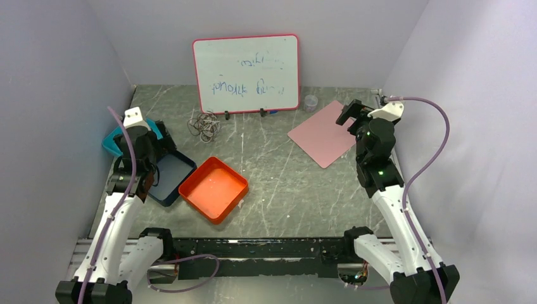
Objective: Untangle the cables
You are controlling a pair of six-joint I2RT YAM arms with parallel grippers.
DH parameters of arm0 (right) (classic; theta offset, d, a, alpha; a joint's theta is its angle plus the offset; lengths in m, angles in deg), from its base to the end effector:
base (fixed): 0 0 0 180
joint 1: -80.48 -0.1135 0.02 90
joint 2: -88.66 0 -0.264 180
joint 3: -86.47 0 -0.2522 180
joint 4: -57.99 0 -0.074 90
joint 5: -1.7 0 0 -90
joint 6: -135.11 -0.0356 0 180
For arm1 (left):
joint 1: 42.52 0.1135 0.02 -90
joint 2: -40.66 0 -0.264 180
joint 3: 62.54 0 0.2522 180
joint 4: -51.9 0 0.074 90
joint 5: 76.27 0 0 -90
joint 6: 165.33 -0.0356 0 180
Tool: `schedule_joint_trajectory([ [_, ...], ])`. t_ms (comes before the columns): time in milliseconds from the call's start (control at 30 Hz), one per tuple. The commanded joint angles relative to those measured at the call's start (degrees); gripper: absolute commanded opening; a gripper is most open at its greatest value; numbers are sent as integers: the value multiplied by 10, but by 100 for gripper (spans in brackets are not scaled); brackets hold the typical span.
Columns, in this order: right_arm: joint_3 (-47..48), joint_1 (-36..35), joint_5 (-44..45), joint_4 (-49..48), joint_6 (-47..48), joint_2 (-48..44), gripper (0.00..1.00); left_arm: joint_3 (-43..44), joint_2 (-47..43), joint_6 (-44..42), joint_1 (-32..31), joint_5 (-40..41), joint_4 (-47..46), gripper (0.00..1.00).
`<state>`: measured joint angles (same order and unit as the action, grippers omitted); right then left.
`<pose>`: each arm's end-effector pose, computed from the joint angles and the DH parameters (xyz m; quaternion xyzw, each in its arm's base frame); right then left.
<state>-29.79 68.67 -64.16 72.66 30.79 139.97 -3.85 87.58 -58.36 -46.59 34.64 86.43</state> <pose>0.2062 0.0283 0.3697 0.1603 0.7015 0.0064 0.6944 0.1859 -0.0005 0.3163 -0.1918 0.8024 0.0492 0.5629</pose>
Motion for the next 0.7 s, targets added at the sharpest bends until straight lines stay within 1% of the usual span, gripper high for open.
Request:
schedule_joint_trajectory([
  [0, 18, 11, -27, 8, -35, -2, 100, 22, 0, 7, 12, -39, 19, 99],
  [233, 40, 14, -20, 39, -63, 21, 100, 31, 9, -5, 15, -59, 25, 99],
  [400, 52, 16, -30, 56, -79, 37, 100, 53, 40, -11, 18, -70, 26, 99],
  [533, 63, 16, -84, 82, -81, 61, 100, 95, 101, -24, 41, -100, 29, 99],
  [667, 67, 16, -131, 114, -87, 102, 100, 164, 200, -38, 91, -182, 42, 99],
])
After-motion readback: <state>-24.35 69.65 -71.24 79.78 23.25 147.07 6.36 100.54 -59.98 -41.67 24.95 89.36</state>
